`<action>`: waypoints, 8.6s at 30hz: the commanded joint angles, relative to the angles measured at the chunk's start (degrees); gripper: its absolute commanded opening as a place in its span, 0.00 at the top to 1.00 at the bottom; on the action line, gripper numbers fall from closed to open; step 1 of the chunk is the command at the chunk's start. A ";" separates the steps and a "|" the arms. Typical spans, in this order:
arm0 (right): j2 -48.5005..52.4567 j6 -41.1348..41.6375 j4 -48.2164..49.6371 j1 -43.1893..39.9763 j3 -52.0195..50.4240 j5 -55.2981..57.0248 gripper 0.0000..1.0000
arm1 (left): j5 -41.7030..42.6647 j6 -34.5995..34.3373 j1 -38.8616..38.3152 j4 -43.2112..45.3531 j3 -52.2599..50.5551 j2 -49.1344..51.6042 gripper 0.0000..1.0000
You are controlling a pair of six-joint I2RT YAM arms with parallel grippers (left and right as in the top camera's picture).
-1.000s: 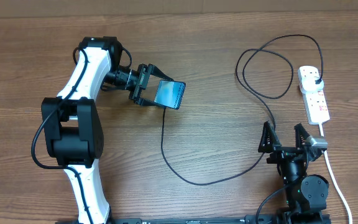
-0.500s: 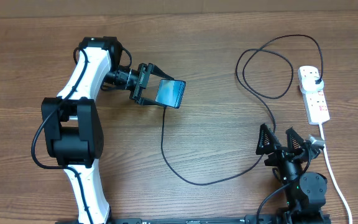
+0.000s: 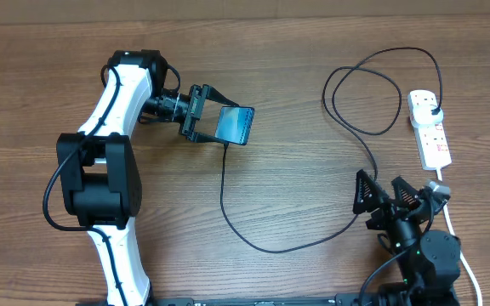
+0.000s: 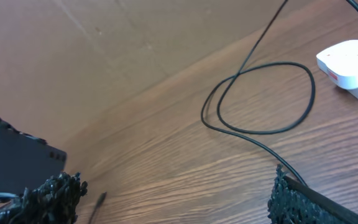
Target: Plug charger to phone and switch on socket
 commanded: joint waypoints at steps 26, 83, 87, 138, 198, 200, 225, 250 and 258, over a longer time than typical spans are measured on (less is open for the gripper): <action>53.88 -4.83 -37.40 -5.66 49.44 -21.44 0.00 | -1.88 -0.79 -0.37 -0.17 1.55 -0.15 0.45; 94.33 23.61 13.90 27.34 48.46 -27.56 0.68 | -24.81 -12.76 -0.37 4.15 1.55 -0.15 0.45; 94.36 23.82 15.10 28.28 48.46 -26.36 0.73 | -24.83 -12.33 -0.37 4.15 1.55 -0.15 0.45; 87.47 46.01 28.13 11.47 48.65 -23.02 0.96 | 0.94 -5.86 -0.37 41.16 1.55 -0.15 0.16; 88.13 80.81 34.80 20.28 48.65 -14.16 0.96 | -9.84 -18.78 -4.50 50.93 1.55 -0.15 0.78; 88.13 80.81 34.80 20.33 48.65 -14.16 0.96 | -9.84 -18.86 -4.52 50.93 1.55 -0.15 0.78; 88.13 80.98 35.85 21.92 48.65 -14.32 0.96 | -9.88 -19.41 -4.87 50.90 1.55 -0.15 0.89; 88.13 27.87 18.62 10.34 48.63 -23.08 0.41 | -11.39 17.88 1.64 46.45 1.55 -0.15 0.96; 88.13 11.04 4.79 6.78 48.65 -29.59 0.38 | 0.61 25.42 6.99 42.86 1.55 -0.87 0.96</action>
